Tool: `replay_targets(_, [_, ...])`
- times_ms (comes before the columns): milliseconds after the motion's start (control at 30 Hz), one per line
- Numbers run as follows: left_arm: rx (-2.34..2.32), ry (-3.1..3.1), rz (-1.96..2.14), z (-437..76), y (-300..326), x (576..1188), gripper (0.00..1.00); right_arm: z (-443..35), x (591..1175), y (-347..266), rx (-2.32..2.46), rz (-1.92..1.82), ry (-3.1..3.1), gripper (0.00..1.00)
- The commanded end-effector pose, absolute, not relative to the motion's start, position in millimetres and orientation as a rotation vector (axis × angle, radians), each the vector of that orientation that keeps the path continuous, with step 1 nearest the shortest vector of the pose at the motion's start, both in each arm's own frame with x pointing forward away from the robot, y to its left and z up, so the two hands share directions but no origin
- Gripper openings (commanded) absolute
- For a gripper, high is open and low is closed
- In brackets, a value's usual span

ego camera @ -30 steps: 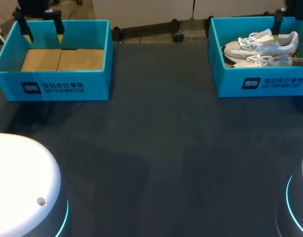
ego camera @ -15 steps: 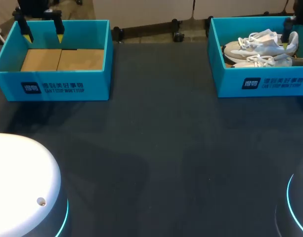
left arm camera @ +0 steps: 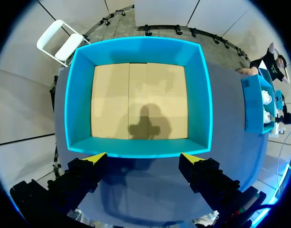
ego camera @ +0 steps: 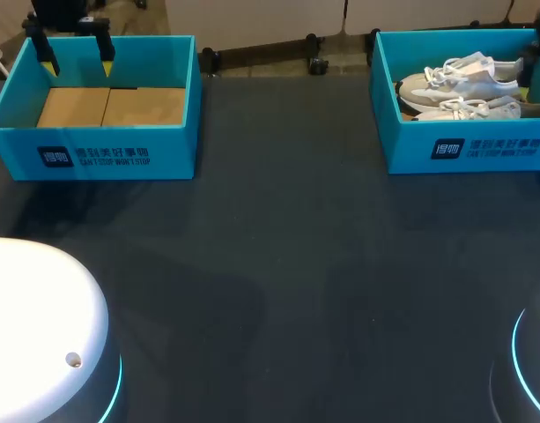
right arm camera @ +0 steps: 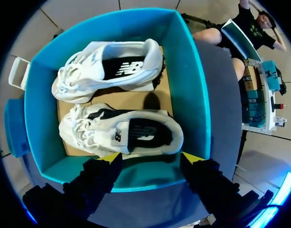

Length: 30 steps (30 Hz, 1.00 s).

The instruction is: Take the shoe out of the shoebox, open the shoe tongue, remove and reinsert the insole, then place the shoe into the shoebox

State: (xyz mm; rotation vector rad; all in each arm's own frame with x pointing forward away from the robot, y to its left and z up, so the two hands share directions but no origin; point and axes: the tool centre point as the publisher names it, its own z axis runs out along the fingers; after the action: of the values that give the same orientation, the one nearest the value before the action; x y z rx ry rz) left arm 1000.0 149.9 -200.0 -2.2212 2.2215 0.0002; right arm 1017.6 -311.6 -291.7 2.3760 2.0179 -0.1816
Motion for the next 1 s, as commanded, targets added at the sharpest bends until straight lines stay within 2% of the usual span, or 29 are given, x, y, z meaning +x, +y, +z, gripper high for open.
replay_targets(33, [-2.221,2.222,0.000,-200.0,149.9,1000.0,1.00,-295.6,1023.3,-319.6,2.399,-0.191,2.012,0.76])
replay_targets(67, [-2.221,2.222,0.000,-200.0,149.9,1000.0,1.00,-297.1,1023.7,-323.3,2.402,-0.194,2.009,0.78])
replay_targets(333, [-2.221,2.222,0.000,-200.0,149.9,1000.0,1.00,-307.7,1023.2,-326.5,2.432,-0.220,2.001,0.78])
replay_targets(533, [-2.221,2.222,0.000,-200.0,149.9,1000.0,1.00,-321.5,1019.5,-327.9,2.460,-0.237,2.000,0.72])
replay_targets(600, [-2.221,2.222,0.000,-200.0,149.9,1000.0,1.00,-325.9,1018.7,-328.1,2.462,-0.246,2.001,0.65])
replay_targets(633, [-2.221,2.222,0.000,-200.0,149.9,1000.0,1.00,-328.2,1018.5,-328.8,2.468,-0.249,1.999,0.65])
replay_targets(700, [-2.221,2.222,0.000,-200.0,149.9,1000.0,1.00,-330.2,1018.0,-329.6,2.476,-0.250,1.997,0.57])
replay_targets(733, [-2.221,2.222,0.000,-200.0,149.9,1000.0,1.00,-332.0,1017.6,-330.0,2.482,-0.250,1.994,0.49])
replay_targets(833, [-2.221,2.222,0.000,-200.0,149.9,1000.0,1.00,-334.4,1016.4,-329.7,2.486,-0.247,1.994,0.40])
replay_targets(1000, [-2.221,2.222,0.000,-200.0,149.9,1000.0,1.00,-335.4,1014.5,-326.1,2.483,-0.243,1.997,0.33])
